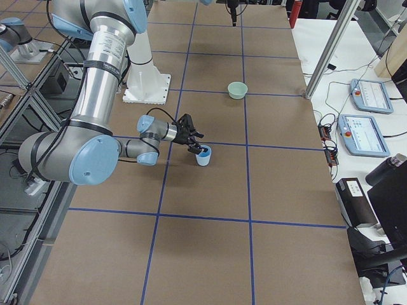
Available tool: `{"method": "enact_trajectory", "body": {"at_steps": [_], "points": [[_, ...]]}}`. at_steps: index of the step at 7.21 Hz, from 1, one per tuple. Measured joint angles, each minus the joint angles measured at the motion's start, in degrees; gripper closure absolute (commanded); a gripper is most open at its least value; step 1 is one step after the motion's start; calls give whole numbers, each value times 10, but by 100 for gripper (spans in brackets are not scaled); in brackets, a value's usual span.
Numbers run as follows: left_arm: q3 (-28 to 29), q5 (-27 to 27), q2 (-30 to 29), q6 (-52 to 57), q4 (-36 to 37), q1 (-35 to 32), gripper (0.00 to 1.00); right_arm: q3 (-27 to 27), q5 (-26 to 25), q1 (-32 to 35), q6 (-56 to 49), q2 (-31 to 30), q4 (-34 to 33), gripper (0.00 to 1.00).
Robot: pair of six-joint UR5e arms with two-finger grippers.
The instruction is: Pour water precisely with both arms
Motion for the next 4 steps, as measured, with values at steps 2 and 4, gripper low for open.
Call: {"method": "enact_trajectory", "body": {"at_steps": [2, 4], "points": [[1, 0, -2, -2, 0, 2, 0, 12, 55, 47, -28, 0, -1, 1], [2, 0, -13, -4, -1, 4, 0, 26, 196, 156, -58, 12, -15, 1]]}}
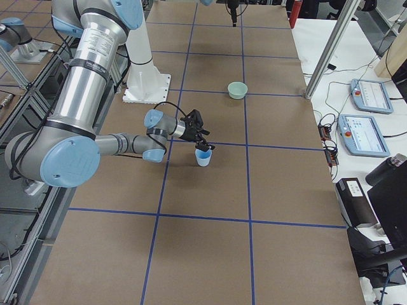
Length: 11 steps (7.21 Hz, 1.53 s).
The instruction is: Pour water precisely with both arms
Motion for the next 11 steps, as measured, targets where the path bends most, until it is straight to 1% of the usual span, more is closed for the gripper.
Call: {"method": "enact_trajectory", "body": {"at_steps": [1, 2, 3, 5, 6, 7, 9, 10, 11], "points": [[2, 0, -21, -16, 1, 2, 0, 2, 103, 81, -20, 23, -31, 1], [7, -1, -54, -52, 3, 11, 0, 1, 202, 160, -45, 57, -77, 1], [23, -9, -103, -102, 6, 31, 0, -1, 277, 226, -77, 95, -136, 1], [93, -25, -225, -209, 9, 80, 0, -12, 384, 338, -176, 177, -287, 1], [132, -26, -278, -256, 8, 105, 0, -32, 436, 387, -221, 217, -348, 1], [172, -22, -323, -295, 4, 129, 0, -68, 486, 429, -260, 253, -385, 1], [247, 26, -371, -333, -24, 184, 0, -165, 591, 492, -327, 307, -410, 1], [284, 46, -385, -346, -52, 206, 0, -202, 625, 513, -353, 318, -412, 1], [317, 60, -394, -362, -88, 222, 0, -224, 643, 524, -367, 322, -412, 1]]}}
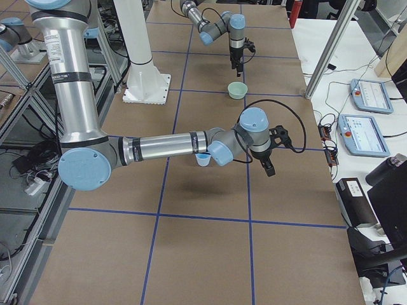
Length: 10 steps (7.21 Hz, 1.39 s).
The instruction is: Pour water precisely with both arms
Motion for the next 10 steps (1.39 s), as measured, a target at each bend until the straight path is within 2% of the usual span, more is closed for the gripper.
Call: {"method": "enact_trajectory", "body": {"at_steps": [1, 2, 3, 4, 5, 10], "points": [[28, 9, -6, -10, -32, 10, 2, -10, 11, 6, -6, 1, -2, 1], [47, 14, -9, -15, -52, 14, 20, -15, 21, 11, -9, 1, -8, 1], [59, 17, -10, -19, -64, 19, 55, -16, 29, 14, -10, 1, -12, 1], [65, 18, -11, -23, -71, 23, 95, -16, 33, 16, -10, 1, -15, 1], [66, 18, -11, -30, -73, 25, 100, -17, 33, 17, -11, 0, -16, 1], [55, 17, -28, -99, -67, 15, 100, -17, 34, 18, -11, -1, -21, 1]]}}
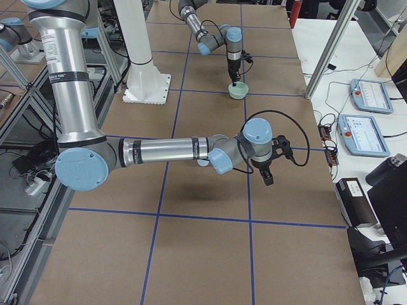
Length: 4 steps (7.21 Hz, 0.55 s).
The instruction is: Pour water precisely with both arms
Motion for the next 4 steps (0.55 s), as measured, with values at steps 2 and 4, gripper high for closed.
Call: {"method": "enact_trajectory", "body": {"at_steps": [2, 4], "points": [[-78, -39, 34, 24, 40, -43, 100, 2, -2, -2, 0, 7, -56, 1], [-234, -71, 166, 125, 98, -80, 100, 2, -2, -2, -34, 15, -132, 1]]}}
